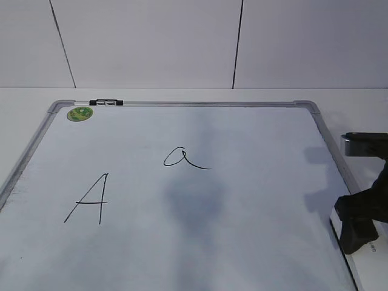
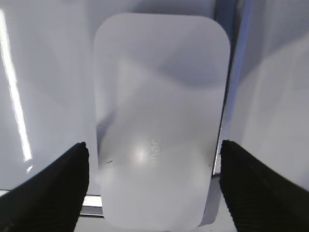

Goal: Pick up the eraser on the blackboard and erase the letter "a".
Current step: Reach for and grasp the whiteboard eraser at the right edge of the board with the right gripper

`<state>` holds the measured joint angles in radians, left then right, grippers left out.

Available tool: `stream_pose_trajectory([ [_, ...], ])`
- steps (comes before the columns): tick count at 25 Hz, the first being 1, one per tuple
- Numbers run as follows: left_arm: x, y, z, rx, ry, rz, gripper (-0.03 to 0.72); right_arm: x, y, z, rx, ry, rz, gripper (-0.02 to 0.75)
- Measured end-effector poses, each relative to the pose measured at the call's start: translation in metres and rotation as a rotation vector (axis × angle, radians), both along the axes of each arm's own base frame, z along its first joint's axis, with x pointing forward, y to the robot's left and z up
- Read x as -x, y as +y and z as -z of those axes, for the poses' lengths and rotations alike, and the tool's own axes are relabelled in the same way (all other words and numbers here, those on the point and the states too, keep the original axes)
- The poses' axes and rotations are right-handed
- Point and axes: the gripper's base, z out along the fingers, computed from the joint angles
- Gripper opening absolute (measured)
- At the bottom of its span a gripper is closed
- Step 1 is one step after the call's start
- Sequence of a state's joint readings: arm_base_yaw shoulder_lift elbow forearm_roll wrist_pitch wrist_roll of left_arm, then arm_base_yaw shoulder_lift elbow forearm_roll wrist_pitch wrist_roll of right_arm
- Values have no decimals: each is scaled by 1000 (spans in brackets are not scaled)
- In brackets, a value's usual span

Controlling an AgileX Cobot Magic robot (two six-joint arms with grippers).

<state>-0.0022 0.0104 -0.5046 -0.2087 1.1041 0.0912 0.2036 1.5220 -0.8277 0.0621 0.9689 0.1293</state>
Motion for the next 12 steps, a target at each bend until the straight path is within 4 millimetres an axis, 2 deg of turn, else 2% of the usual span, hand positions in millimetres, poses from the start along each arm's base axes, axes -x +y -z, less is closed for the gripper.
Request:
stream_pose_trajectory([
  [12,0,0,0,0,0,0,255,-6,1,7,-1,-16,3,667],
])
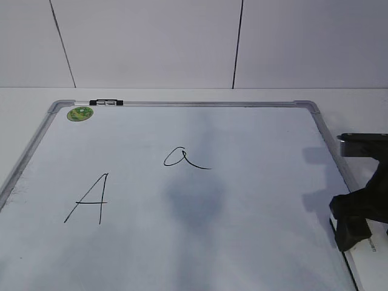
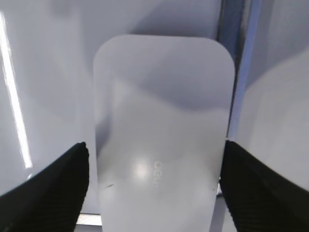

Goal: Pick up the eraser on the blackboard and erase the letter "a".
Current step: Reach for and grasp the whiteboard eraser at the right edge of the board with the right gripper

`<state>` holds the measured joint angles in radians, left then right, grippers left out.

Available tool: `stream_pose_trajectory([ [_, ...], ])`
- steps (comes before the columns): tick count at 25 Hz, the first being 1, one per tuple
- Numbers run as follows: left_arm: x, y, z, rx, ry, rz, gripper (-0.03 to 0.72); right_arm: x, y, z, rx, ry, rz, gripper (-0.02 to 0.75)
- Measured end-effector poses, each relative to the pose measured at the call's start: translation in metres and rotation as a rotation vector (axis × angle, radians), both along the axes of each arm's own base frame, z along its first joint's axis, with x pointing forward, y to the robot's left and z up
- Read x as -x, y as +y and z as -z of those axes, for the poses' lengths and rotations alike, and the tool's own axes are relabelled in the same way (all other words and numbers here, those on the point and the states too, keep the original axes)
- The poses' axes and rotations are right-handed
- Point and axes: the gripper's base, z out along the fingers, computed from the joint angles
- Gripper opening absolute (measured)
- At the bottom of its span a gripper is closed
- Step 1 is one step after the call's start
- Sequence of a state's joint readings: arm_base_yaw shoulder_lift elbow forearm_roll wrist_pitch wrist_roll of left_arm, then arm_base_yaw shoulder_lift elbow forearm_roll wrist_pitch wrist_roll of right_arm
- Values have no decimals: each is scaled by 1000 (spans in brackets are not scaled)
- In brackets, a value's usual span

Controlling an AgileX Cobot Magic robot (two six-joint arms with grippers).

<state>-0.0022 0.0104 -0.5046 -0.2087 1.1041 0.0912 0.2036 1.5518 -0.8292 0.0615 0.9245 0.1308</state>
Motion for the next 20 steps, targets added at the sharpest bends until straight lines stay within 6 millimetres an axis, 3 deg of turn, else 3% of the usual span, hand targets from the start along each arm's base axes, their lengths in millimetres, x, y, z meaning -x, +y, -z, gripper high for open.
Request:
stream_pose_trajectory([
  [20,0,0,0,1,0,0,255,-2,0,10,8,41,0,654],
])
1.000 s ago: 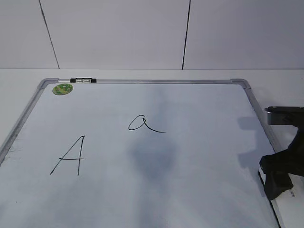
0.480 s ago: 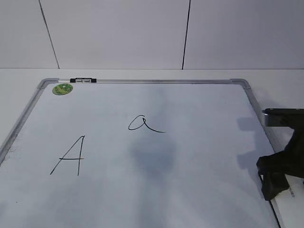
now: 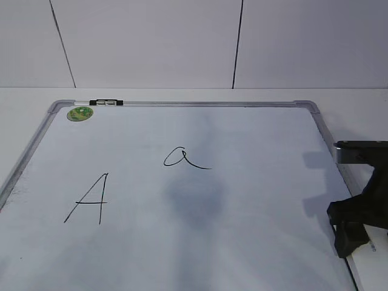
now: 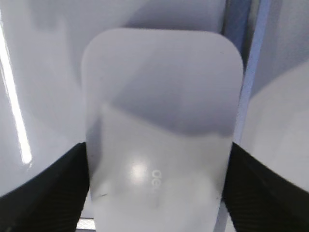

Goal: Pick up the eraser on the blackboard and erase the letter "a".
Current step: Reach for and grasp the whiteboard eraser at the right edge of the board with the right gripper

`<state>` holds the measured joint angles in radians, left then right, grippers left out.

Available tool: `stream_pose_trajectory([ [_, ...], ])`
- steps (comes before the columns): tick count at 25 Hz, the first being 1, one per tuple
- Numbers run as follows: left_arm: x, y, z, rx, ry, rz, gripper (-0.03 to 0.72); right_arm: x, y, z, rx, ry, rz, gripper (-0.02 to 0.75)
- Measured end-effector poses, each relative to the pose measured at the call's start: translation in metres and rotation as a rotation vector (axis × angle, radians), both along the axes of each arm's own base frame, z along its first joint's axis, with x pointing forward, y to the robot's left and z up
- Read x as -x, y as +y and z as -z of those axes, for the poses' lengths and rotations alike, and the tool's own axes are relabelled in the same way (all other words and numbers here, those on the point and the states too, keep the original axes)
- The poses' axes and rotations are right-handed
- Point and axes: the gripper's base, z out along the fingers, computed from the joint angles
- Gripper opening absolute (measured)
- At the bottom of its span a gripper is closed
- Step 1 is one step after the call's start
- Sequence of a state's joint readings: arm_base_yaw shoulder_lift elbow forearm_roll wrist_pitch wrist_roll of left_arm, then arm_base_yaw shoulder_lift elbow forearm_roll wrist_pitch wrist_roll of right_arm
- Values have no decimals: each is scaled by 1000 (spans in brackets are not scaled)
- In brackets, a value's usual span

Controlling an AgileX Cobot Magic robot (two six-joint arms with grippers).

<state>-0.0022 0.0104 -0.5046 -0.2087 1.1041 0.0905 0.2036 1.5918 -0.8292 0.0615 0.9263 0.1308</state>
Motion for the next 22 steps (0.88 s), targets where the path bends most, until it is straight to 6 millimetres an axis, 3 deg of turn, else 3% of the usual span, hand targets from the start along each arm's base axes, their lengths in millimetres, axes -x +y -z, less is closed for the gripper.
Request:
stream_pose_trajectory([
  [22,0,0,0,0,0,0,255,-1,0,0,-1,-6,3,636],
])
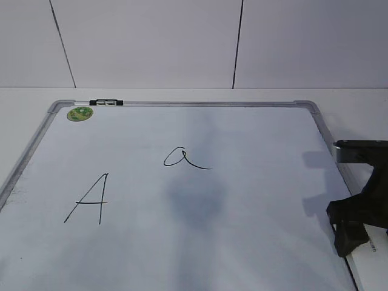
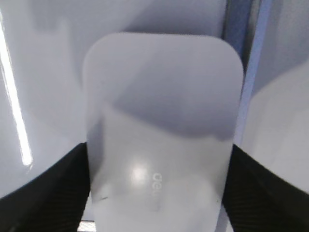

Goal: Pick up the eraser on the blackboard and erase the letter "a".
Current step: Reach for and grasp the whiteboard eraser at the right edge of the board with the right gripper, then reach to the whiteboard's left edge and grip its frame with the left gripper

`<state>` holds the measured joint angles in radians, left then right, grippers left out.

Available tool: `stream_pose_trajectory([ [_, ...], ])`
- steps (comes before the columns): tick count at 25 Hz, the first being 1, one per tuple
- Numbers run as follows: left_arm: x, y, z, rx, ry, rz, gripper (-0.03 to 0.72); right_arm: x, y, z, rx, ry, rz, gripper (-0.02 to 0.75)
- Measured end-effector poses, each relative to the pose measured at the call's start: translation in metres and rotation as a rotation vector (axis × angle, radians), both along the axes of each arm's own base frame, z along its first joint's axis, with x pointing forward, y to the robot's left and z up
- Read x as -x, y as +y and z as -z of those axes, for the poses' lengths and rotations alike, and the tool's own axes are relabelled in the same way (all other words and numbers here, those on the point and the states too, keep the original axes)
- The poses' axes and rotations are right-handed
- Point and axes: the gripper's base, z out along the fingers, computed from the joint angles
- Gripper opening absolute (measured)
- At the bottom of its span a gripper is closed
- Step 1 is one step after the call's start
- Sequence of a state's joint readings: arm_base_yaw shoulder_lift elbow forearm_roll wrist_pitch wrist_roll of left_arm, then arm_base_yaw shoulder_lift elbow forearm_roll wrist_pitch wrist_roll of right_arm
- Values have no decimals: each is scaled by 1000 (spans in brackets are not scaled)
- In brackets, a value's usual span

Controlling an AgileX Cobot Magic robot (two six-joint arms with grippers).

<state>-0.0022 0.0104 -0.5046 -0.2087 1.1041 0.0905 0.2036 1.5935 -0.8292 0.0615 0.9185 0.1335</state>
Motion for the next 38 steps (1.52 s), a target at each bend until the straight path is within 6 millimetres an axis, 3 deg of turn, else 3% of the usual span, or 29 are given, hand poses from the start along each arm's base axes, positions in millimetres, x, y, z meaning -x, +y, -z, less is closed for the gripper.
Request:
stream_pose_trajectory([
  [16,0,0,0,0,0,0,255,1,0,0,2,10,0,632],
  [21,0,0,0,0,0,0,255,1,0,0,3,10,-2,585],
  [38,0,0,0,0,0,0,255,1,0,0,3,10,1,564],
])
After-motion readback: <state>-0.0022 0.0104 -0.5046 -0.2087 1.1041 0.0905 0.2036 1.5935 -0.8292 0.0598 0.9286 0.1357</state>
